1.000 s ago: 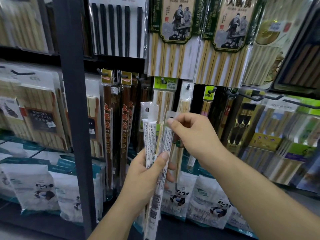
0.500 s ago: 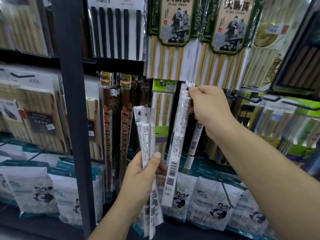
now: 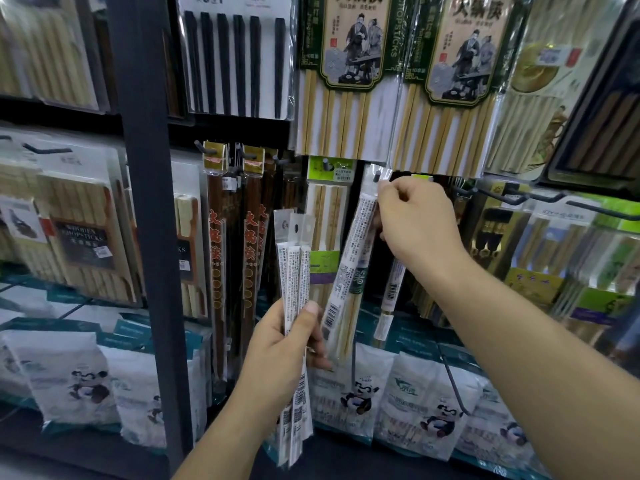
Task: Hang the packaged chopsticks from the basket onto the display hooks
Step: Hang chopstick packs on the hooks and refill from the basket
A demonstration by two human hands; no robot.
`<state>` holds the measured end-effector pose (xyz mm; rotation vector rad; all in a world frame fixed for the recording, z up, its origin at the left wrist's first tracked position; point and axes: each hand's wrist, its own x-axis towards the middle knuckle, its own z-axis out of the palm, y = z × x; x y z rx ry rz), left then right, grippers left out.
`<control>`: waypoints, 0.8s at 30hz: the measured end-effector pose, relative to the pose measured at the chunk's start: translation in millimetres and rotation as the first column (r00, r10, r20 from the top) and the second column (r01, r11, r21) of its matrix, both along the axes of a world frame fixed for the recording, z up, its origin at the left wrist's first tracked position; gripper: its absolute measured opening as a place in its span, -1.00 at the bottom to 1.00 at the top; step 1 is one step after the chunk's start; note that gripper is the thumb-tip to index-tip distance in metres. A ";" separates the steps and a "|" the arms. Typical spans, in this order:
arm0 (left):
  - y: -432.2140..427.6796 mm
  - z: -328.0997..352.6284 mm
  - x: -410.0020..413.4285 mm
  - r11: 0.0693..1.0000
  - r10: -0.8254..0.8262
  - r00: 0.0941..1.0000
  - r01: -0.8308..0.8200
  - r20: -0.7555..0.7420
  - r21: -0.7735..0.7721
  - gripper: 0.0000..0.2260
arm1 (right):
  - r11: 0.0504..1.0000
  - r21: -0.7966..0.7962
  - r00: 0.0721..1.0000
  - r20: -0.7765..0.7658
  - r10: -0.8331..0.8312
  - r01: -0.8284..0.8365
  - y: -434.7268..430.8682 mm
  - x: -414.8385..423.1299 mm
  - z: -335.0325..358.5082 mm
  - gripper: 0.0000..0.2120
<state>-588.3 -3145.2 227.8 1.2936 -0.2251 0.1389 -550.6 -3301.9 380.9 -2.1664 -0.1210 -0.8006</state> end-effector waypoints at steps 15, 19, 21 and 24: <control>-3.9 8.7 -10.7 0.957 -0.282 0.959 0.281 -0.014 -0.067 -0.47 | 0.898 0.276 0.913 -0.130 0.388 -0.342 9.7 -21.0 -42.6 -0.84; -7.8 8.5 -11.1 0.952 -0.297 0.955 0.294 -0.022 -0.086 -0.44 | 0.897 0.287 0.888 -0.221 0.403 -0.335 6.9 -19.3 -42.4 -0.70; -9.8 6.8 -10.5 0.959 -0.262 0.965 0.258 -0.018 -0.116 -0.50 | 0.924 0.224 0.928 -0.139 0.346 -0.311 7.8 -21.2 -40.4 -0.68; -9.3 2.0 -6.6 0.999 -0.041 0.998 0.041 0.042 0.007 -0.62 | 0.962 0.164 0.975 0.010 0.221 -0.220 4.8 -18.7 -26.7 -0.69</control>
